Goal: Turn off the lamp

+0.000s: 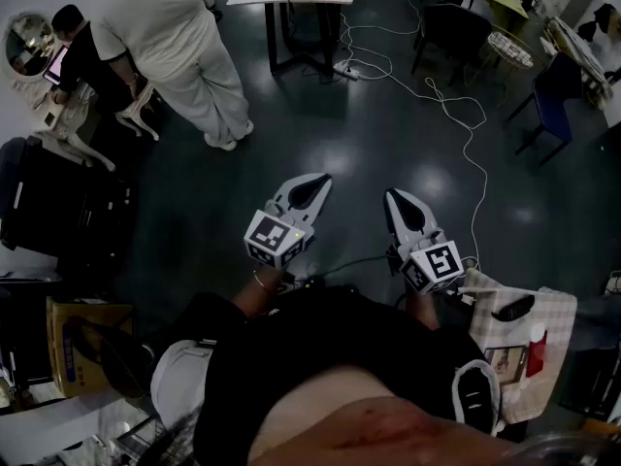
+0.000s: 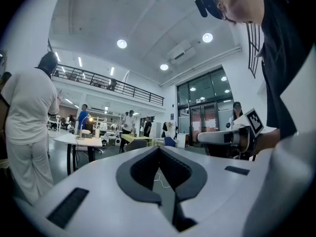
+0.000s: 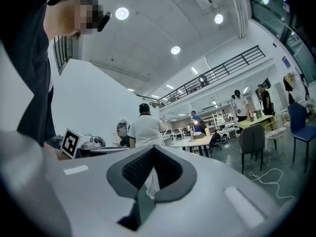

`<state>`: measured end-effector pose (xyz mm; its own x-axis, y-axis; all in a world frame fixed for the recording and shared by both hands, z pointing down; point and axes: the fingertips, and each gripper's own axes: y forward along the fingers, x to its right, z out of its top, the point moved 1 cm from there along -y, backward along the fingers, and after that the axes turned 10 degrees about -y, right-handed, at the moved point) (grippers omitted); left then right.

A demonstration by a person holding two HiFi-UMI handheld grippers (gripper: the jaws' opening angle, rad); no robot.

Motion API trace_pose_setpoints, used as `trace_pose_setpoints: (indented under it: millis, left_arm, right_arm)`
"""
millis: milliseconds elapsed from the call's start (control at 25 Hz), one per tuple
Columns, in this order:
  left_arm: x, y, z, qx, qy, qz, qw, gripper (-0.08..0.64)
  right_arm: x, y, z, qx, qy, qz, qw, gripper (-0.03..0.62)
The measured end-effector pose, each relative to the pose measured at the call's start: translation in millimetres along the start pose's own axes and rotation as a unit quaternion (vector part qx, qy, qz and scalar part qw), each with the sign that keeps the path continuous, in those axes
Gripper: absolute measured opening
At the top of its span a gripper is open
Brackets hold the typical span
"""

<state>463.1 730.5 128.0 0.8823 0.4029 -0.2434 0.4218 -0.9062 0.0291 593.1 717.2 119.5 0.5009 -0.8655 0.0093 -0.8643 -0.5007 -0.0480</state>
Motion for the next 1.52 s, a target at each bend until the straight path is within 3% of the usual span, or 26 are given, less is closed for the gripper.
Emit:
trace_pose_setpoints:
  millis: [600, 1280, 1520]
  left_arm:
    - [-14.7, -24.4, -5.5, -0.007, -0.01, -0.005, 0.9999, 0.006]
    - [-66.5, -76.7, -1.3, 0.007, -0.017, 0.003, 0.9998, 0.006]
    - [-73.1, -79.7, -6.8, 0.017, -0.026, -0.001, 0.9995, 0.006]
  right_arm:
    - [-12.1, 7.4, -3.0, 0.001, 0.016, -0.031, 0.999, 0.0]
    - [-78.0, 46.7, -7.7, 0.013, 0.022, -0.035, 0.999, 0.002]
    - [-72.9, 42.4, -11.7, -0.012, 0.011, -0.048, 0.999, 0.0]
